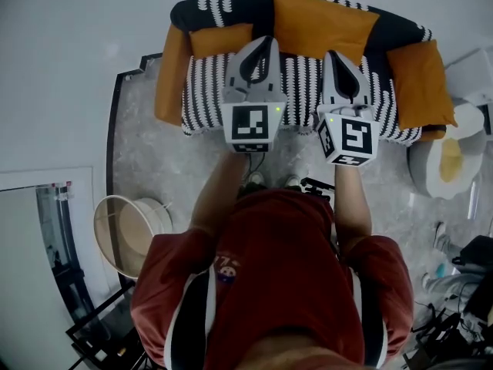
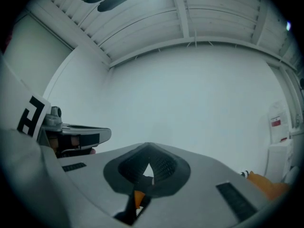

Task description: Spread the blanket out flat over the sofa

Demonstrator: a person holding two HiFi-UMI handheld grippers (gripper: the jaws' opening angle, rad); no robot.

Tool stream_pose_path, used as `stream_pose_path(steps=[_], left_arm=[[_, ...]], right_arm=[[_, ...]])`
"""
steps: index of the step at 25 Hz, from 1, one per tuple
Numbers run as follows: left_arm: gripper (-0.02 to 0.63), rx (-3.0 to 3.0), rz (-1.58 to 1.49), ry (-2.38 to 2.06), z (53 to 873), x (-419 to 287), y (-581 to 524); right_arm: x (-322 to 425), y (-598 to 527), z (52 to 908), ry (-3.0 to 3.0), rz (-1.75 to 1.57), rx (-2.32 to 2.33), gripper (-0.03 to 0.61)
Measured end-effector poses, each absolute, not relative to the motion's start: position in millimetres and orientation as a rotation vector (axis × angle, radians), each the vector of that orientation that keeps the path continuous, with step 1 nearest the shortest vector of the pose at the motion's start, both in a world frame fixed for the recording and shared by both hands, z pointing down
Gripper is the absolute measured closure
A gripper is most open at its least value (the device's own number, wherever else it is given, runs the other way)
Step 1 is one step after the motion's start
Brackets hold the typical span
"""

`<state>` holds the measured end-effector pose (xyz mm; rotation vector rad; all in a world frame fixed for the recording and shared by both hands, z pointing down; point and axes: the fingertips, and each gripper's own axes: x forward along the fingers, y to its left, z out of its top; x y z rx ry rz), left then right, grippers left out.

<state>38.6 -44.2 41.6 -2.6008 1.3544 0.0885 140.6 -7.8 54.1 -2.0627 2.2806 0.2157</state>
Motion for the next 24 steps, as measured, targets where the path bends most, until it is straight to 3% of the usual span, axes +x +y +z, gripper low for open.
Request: stream_pose_path(steps=[24], left_arm=[[0.598, -2.602, 0.084, 1.365, 47.6, 20.8, -38.7]], right_arm=[[121.2, -10.4, 51.5, 2.308, 0.277, -2.088, 0.566]])
